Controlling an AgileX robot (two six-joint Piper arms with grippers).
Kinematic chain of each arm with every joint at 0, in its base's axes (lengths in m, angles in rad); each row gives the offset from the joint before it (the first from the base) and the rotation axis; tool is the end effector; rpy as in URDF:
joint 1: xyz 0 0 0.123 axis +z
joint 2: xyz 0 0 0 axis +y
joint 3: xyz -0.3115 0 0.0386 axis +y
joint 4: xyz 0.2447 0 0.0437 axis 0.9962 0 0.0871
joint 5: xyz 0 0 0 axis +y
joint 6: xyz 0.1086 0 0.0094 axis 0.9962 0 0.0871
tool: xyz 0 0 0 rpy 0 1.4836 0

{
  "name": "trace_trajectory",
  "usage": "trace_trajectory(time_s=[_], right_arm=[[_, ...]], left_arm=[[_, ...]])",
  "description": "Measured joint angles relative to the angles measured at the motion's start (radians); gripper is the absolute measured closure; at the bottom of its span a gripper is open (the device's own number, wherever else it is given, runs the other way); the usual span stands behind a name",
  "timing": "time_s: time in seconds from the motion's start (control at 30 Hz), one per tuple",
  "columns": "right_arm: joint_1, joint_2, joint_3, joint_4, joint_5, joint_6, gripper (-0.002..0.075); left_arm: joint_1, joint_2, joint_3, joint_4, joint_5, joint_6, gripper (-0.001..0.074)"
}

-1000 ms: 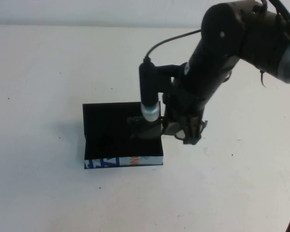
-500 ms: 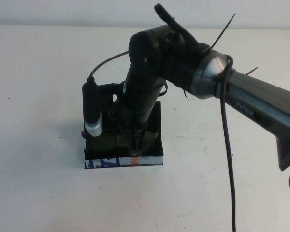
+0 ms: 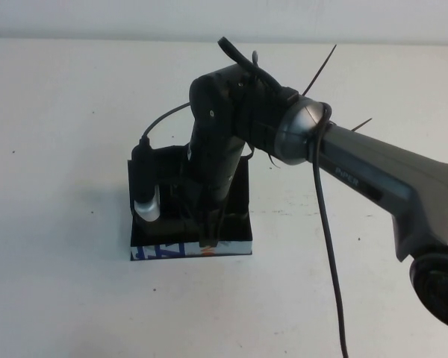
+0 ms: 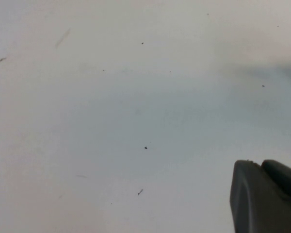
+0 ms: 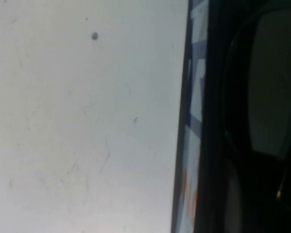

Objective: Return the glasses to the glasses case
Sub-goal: Place the glasses in the glasses case

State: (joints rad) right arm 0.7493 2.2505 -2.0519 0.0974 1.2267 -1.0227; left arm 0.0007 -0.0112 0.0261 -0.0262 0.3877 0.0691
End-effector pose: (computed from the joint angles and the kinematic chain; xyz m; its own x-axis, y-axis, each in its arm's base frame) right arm 0.3589 0.3475 0.2300 0.1890 -0.9610 -0.2018 -0.9761 -0.1615 -0.1451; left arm 0.0370 -0.0011 0.1643 -0.3094 0.0446 -0.9499 0.0226 0.9990 0.0396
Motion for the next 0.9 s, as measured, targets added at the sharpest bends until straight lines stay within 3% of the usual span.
trace_trajectory(time_s=[0.67,0.9], right_arm=[[0.0,0.028,-0.002,0.0,0.0,-0.013,0.067],[0.0,0.028,-0.002,-0.006,0.0,-0.012,0.0565]], left_arm=[[0.0,0.0,0.0,0.0,0.0,0.0,0.0738],[0.0,0.0,0.0,0.0,0.0,0.0,0.0738]])
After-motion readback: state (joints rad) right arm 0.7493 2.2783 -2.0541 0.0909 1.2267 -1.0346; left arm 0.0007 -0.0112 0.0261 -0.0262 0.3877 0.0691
